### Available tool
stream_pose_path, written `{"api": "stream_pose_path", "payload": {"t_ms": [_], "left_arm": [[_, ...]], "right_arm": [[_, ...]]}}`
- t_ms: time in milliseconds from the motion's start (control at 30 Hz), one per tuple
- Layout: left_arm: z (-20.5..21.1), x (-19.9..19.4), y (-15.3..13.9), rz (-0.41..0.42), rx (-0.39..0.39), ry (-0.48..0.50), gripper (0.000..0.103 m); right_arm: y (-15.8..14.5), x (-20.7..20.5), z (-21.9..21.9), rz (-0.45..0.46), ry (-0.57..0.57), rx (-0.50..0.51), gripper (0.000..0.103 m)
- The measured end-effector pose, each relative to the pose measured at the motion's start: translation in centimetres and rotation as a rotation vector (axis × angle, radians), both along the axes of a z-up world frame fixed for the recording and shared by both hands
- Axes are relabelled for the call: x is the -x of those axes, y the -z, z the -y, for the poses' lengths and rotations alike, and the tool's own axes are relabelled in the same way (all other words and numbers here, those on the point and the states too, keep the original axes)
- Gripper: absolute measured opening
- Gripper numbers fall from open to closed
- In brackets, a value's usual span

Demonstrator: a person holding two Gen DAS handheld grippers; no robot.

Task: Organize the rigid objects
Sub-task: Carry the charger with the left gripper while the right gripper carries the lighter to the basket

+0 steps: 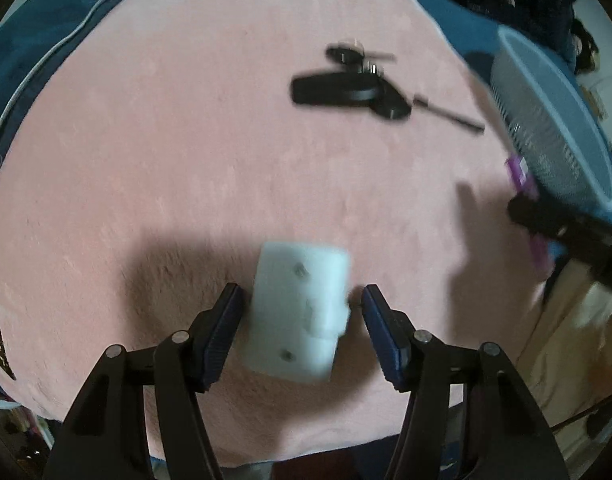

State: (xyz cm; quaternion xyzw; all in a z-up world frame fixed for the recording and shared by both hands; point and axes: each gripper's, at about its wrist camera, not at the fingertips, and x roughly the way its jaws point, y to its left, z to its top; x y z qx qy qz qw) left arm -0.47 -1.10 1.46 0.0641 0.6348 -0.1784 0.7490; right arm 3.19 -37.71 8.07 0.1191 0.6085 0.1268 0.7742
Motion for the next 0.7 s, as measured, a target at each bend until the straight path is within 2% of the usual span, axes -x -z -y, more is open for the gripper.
{"api": "stream_pose_path", "payload": {"t_ms": [100, 167, 233, 300, 333, 400, 700], "left_arm": [[-0.2, 0.2, 0.4, -0.002, 0.011, 0.01, 0.064], [-0.6, 0.1, 0.6, -0.026, 0.054, 0.025, 0.071], [-0.9, -0.1, 0.7, -0.035, 0.069, 0.044, 0.071], [-1.3, -0.3, 0.7, -0.044, 0.088, 0.044, 0.068], [-1.7, -0.6, 0.8, -0.045, 0.089, 0.029, 0.058], [-2.8, -0.8, 0.7, -0.054, 0.102, 0.005, 0.047], [-3.5, -0.8, -2.4, 0.02, 0.076, -0.074, 0.046]], "right_arm": [[0.1, 0.2, 0.1, -0.006, 0.0, 0.003, 0.022], [0.1, 0.3, 0.3, -0.009, 0.003, 0.004, 0.022], [0.0, 0.3, 0.3, -0.007, 0.003, 0.005, 0.022], [-0.1, 0.3, 0.3, -0.004, 0.001, 0.006, 0.022], [-0.1, 0.3, 0.3, -0.003, 0.001, 0.006, 0.022], [0.0, 0.3, 0.3, -0.004, 0.003, 0.007, 0.022], [-1.1, 0.4, 0.4, 0.019, 0.003, -0.007, 0.022]]}}
